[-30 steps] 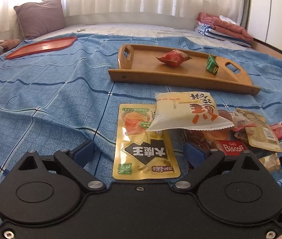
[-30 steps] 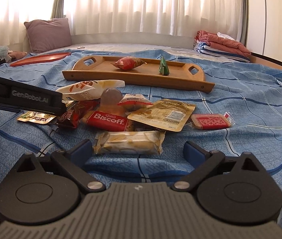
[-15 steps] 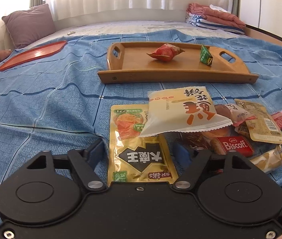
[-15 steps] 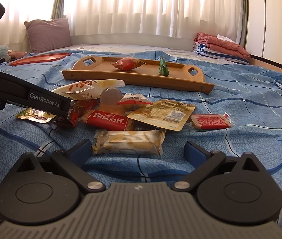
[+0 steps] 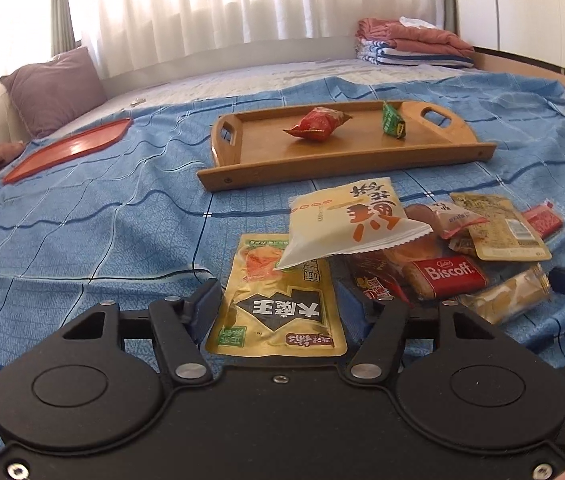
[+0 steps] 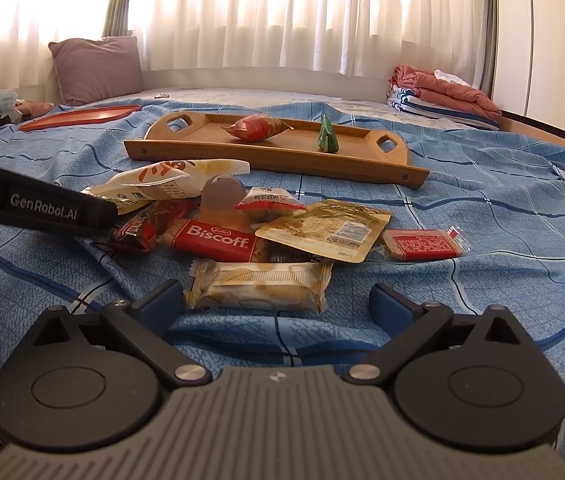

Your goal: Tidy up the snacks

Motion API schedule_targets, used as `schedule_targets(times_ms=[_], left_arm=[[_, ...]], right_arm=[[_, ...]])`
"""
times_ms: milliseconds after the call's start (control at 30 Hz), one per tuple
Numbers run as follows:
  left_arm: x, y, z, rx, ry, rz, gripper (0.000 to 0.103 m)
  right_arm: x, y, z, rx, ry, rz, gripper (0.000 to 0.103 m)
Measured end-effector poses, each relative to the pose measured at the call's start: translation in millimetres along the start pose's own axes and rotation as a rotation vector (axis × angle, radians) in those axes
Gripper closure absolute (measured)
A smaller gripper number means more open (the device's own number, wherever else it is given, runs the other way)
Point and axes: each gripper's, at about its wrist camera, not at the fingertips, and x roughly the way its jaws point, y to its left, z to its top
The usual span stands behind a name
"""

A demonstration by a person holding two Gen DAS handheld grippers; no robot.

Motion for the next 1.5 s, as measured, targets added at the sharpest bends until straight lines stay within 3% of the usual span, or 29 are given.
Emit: schedule_targets(times_ms=[367, 533, 700, 967, 1100, 1167, 1267, 1400, 1500], left_arm=[[27.7, 10.4, 4.4, -0.082, 0.060, -0.068, 0.038], [19.7, 14.6, 8.2, -0.113, 0.058, -0.066, 0.046], [2.6, 15.1, 4.1, -0.088, 0.039, -0.050, 0.046], [-23.0, 26.8, 2.4, -0.116, 0.003, -0.025, 0.047], [-36.4, 33.9, 5.2, -0.135, -0.026, -0.017, 0.047], [-41.3, 36.7, 6.9, -0.140, -0.039, -0.015, 0.047], [-45.7, 39.1, 7.9, -0.143, -0.055, -0.007, 0.047], [-46.5, 39.9, 7.9, -0.155, -0.053, -0.006, 0.047], [-47.6, 40.2, 7.8, -0.155, -0.057, -0.005, 0.047]], right_arm=[[-0.2, -0.2, 0.2, 0.001, 0.002, 0.001, 0.001], [-0.4, -1.6, 6.1, 0.012, 0.024, 0.005, 0.003], [-6.2, 1.2, 9.8, 0.009, 0.037, 0.036, 0.022], [-20.6, 0.0, 13.8, 0.037, 0.032, 0.032, 0.044], [-28.1, -7.9, 15.5, 0.057, 0.038, 0.027, 0.062], [-33.0, -10.1, 16.3, 0.051, 0.039, 0.029, 0.066], [-34.3, -9.3, 15.8, 0.034, 0.045, 0.016, 0.064], [-28.2, -4.9, 16.9, 0.034, 0.046, -0.001, 0.036], [-19.1, 2.2, 18.6, 0.006, 0.057, -0.013, 0.031]])
